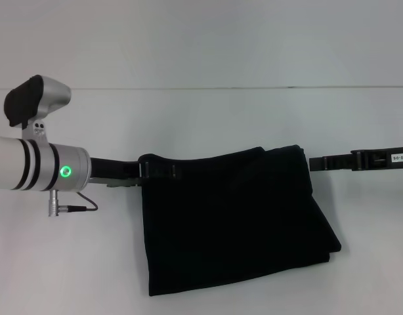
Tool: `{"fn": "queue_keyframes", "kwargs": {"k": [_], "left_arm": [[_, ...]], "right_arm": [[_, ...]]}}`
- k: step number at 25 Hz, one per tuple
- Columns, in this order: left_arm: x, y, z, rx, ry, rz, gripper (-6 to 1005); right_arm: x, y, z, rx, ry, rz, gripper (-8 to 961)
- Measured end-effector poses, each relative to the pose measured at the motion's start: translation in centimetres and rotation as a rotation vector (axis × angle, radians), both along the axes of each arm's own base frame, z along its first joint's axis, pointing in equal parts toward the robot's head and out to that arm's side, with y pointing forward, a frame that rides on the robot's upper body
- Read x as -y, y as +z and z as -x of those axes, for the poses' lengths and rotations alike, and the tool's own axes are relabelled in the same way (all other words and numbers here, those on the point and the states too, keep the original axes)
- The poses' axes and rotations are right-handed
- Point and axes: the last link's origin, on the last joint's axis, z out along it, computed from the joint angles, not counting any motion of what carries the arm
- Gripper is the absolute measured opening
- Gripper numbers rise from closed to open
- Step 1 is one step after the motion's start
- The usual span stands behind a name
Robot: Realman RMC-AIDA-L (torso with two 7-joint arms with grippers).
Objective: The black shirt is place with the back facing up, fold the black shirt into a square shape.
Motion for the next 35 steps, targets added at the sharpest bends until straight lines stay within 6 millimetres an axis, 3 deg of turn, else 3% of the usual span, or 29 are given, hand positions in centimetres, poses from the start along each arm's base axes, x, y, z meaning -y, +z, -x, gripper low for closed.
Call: {"fn": "queue_keyframes", "kwargs": {"k": [10, 15, 18, 24, 29, 35], "left_arm": [[-0.2, -0.4, -0.2, -0.021, -0.048, -0.028, 861], [-0.3, -0.4, -0.6, -0.006, -0.065, -0.032, 641], [-0.4, -0.3, -0.6, -0.002, -0.067, -0.036, 433], [-0.5, 0.1, -0.6, 0.006, -0.067, -0.048, 196], [-0.8, 0.5, -0.6, 0.020, -0.061, -0.070, 82], [-0.9, 0.8, -0.6, 0.024, -0.061, -0.077, 82]], "right_arm": [[0.3, 0.0, -0.4, 0.000, -0.011, 0.001, 594], [0.3, -0.4, -0.4, -0.001, -0.011, -0.003, 595], [0.3, -0.6, -0.2, -0.003, -0.006, -0.001, 595], [0.2, -0.6, -0.1, -0.008, 0.007, -0.015, 594], [0.2, -0.3, -0.1, -0.008, 0.012, -0.020, 593], [0.0, -0.2, -0.1, -0.007, 0.012, -0.027, 588]]}}
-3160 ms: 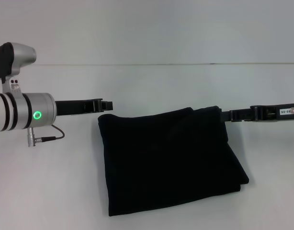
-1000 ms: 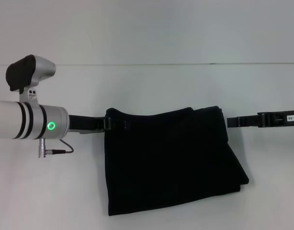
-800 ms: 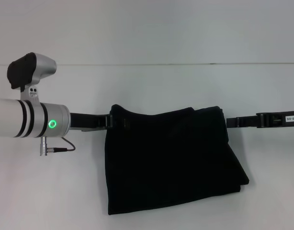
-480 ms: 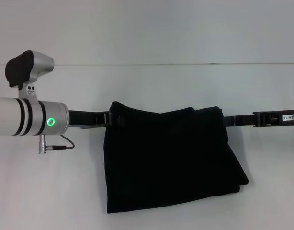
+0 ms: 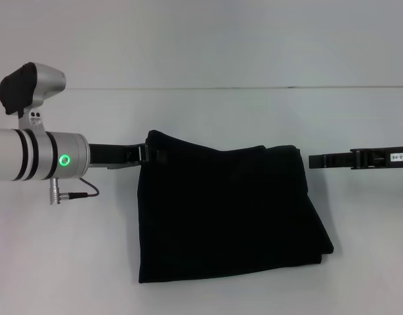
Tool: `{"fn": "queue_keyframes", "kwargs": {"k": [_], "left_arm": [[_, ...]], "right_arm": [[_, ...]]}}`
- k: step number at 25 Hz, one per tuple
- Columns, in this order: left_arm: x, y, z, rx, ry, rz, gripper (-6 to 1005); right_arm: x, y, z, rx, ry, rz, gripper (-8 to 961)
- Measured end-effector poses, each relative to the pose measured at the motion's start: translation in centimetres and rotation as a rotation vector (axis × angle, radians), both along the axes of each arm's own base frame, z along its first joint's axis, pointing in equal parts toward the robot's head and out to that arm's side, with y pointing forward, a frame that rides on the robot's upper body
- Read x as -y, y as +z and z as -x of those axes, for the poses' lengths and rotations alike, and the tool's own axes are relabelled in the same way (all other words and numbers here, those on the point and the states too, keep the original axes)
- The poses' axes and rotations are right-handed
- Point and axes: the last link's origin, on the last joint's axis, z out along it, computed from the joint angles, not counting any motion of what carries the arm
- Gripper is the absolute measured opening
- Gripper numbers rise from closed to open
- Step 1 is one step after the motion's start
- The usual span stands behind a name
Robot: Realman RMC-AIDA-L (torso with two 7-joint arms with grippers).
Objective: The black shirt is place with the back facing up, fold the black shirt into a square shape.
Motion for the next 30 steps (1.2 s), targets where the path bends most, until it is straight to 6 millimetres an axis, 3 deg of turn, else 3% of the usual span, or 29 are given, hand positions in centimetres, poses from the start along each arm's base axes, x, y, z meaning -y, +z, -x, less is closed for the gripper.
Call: {"fn": "queue_keyframes", "kwargs": {"k": [14, 22, 30], "left_arm": [[-0.1, -0.1, 0.1, -0.009, -0.003, -0.004, 82], [0.0, -0.1, 0.1, -0.019, -0.013, -0.004, 81], [0.0, -0.1, 0.2, -0.016, -0.014, -0.006, 81]], "right_arm": [[-1.6, -3.1, 1.5, -0.019, -0.108, 0.000, 570], [-1.7, -3.7, 1.1, -0.005, -0.135, -0.019, 565], [-1.2, -5.1, 0.3, 0.027, -0.129, -0.048, 327]]}}
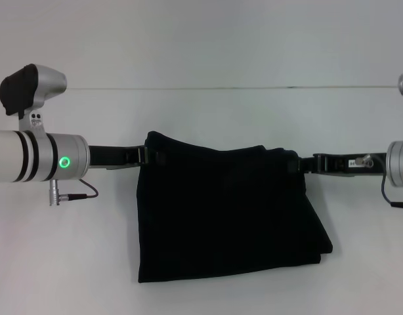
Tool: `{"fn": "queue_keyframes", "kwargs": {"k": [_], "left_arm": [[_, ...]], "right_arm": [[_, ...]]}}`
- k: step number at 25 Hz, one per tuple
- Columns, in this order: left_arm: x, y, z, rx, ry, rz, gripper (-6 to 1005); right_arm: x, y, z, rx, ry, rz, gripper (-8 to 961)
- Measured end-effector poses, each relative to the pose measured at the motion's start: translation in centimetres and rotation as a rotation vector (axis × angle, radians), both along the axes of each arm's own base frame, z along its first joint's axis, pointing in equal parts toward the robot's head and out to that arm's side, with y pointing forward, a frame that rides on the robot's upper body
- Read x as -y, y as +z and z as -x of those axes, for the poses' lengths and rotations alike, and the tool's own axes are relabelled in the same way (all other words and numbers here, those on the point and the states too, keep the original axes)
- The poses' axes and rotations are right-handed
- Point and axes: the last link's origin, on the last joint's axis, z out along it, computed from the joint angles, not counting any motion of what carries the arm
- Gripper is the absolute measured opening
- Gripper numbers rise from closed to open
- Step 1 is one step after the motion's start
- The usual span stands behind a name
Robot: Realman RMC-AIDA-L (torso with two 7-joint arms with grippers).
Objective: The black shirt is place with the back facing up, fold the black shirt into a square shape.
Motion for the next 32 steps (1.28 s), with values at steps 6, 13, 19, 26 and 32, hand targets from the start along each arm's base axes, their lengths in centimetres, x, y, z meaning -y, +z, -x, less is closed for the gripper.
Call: {"fn": "queue_keyframes", "kwargs": {"k": [6, 13, 19, 26, 32], "left_arm": [[0.0, 0.2, 0.1, 0.005, 0.006, -0.009, 81], [-0.1, 0.2, 0.1, 0.003, 0.008, -0.009, 81], [-0.3, 0.6, 0.2, -0.002, 0.008, -0.017, 85], [-0.3, 0.8, 0.5, -0.006, 0.014, -0.021, 93], [-0.2, 0.7, 0.5, -0.006, 0.016, -0.017, 99]], "right_arm": [[0.2, -0.5, -1.2, 0.046, -0.010, -0.045, 172], [0.3, -1.1, -1.2, 0.054, -0.005, -0.051, 75], [0.3, -0.5, -1.0, 0.042, 0.026, -0.057, 60], [1.1, 1.6, -1.7, -0.013, 0.067, -0.078, 271], [3.2, 2.5, -2.3, -0.032, 0.105, 0.045, 534]]}}
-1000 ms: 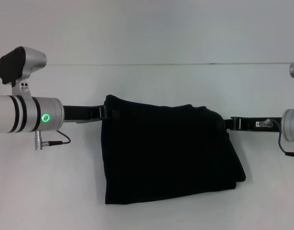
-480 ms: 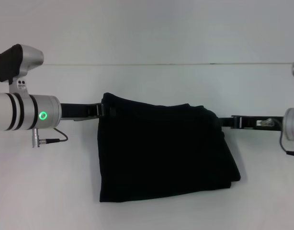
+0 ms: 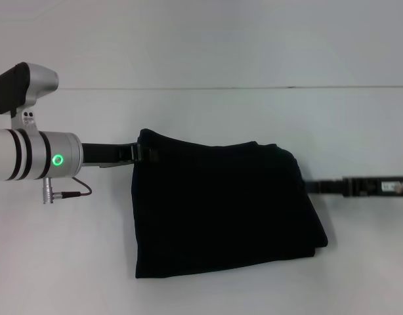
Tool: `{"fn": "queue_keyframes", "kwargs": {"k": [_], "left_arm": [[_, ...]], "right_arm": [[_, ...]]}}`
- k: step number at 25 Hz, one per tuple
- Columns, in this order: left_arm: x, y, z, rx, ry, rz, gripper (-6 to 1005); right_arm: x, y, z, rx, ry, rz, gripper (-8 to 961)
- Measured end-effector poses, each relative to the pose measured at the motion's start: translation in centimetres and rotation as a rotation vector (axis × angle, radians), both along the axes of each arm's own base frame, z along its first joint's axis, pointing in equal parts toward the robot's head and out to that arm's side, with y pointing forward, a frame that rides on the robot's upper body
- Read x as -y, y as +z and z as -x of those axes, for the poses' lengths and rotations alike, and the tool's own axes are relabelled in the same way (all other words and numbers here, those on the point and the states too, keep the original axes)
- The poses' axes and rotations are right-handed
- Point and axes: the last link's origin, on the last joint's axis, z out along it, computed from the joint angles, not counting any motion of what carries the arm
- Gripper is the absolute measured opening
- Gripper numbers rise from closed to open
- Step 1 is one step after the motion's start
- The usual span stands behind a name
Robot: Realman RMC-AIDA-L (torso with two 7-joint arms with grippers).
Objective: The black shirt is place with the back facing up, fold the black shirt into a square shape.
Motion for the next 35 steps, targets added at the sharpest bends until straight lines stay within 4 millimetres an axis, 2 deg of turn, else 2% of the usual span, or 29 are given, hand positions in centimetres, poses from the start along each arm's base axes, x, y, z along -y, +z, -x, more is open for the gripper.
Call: {"fn": "queue_keyframes", "kwargs": {"k": [7, 17, 22, 25, 30, 35], "left_arm": [[0.0, -0.1, 0.0, 0.000, 0.001, 0.003, 107], [0.0, -0.1, 0.0, 0.001, 0.000, 0.003, 117], [-0.1, -0.1, -0.1, 0.000, -0.002, 0.002, 123], [-0.1, 0.0, -0.1, -0.001, -0.003, 0.000, 126], [-0.3, 0.0, -0.2, -0.005, -0.003, -0.006, 131], [-0.3, 0.1, -0.2, -0.005, -0.003, -0.007, 136]], "right_arm": [[1.7, -0.3, -1.0, 0.056, 0.009, 0.112, 534], [2.3, -1.2, -0.7, 0.047, 0.020, 0.156, 535], [2.5, -1.3, -0.7, 0.039, 0.018, 0.160, 505], [2.7, -1.4, -0.6, 0.037, 0.029, 0.173, 328], [3.1, -1.4, -0.5, 0.023, 0.038, 0.195, 86], [3.4, -1.1, -0.5, 0.011, 0.040, 0.211, 66]]}}
